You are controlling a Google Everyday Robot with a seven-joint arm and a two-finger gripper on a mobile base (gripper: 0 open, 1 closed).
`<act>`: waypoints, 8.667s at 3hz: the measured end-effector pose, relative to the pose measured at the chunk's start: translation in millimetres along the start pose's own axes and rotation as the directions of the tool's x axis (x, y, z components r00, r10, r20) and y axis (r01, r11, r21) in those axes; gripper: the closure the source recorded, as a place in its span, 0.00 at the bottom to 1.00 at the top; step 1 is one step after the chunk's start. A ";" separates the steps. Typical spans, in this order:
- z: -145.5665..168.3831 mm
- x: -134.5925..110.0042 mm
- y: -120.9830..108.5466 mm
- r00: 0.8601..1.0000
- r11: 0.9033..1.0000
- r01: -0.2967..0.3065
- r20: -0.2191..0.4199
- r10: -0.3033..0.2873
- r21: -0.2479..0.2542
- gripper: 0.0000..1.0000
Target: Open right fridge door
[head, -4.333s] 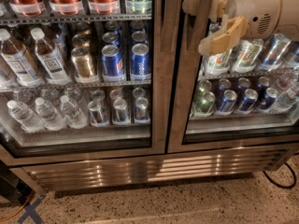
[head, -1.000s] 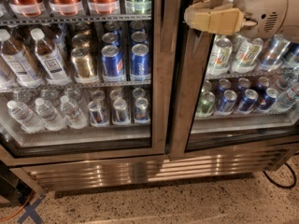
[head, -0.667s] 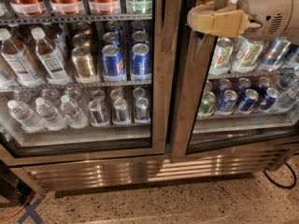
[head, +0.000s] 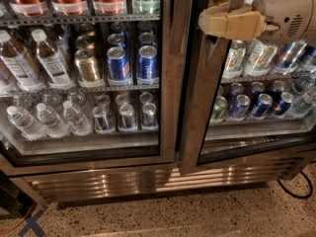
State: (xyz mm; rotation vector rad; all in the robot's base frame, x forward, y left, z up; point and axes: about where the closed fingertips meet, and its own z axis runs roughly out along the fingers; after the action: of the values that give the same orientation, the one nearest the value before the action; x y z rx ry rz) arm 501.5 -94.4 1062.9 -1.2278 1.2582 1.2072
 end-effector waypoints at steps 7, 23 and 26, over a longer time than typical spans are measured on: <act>-10.8 -1.3 28.6 1.000 0.999 -0.012 -0.014 0.012 0.046 1.00; -41.9 -5.6 100.9 0.998 0.993 -0.048 -0.044 0.053 0.110 0.59; -41.8 -5.6 100.9 0.998 0.993 -0.048 -0.044 0.053 0.110 0.00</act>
Offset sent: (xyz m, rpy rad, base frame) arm -0.1060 0.0051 0.0188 -0.0685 0.0322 -0.1529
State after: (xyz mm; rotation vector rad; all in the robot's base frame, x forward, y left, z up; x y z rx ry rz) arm 400.9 -135.9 1072.8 -1.1571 1.3791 1.1363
